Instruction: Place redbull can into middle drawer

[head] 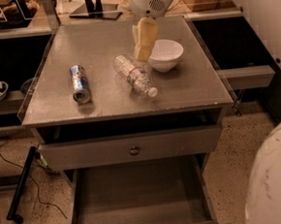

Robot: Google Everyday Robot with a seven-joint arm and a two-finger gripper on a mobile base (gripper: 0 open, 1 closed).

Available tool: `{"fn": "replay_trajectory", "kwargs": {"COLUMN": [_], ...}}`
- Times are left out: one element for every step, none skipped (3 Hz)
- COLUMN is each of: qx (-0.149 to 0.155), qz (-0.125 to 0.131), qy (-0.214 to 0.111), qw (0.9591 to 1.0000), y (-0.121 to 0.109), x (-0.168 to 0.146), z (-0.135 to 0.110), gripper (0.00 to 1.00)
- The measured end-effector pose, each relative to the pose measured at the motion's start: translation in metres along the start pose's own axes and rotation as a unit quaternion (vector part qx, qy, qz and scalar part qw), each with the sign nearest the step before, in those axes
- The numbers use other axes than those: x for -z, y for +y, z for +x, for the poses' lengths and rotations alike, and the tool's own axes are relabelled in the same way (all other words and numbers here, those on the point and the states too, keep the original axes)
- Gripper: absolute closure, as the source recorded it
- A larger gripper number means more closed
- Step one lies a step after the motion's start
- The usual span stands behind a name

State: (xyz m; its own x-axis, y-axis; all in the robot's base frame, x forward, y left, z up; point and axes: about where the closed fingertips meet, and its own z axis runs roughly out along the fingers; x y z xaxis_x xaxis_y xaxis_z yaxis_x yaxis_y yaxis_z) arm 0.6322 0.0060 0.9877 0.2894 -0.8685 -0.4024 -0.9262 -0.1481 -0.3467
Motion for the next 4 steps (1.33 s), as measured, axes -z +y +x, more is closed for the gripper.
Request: {"fn": "replay_trajectory", "kwargs": {"qx": [-0.002,-0.001,0.011,0.015], "qz": [-0.002,-0.014,-0.034,-0.033], "qy": [0.004,0.032,0.084,0.082], "qw": [1.0,0.9994,0.9958,0.996], "y": [0.002,-0.012,-0.022,-0.024], "x": [-0.008,-0.031,-0.048,-0.052], "z": [-0.003,-0.012,-0.021,-0.025], "gripper": [0.0,0.0,0.0,0.0]}}
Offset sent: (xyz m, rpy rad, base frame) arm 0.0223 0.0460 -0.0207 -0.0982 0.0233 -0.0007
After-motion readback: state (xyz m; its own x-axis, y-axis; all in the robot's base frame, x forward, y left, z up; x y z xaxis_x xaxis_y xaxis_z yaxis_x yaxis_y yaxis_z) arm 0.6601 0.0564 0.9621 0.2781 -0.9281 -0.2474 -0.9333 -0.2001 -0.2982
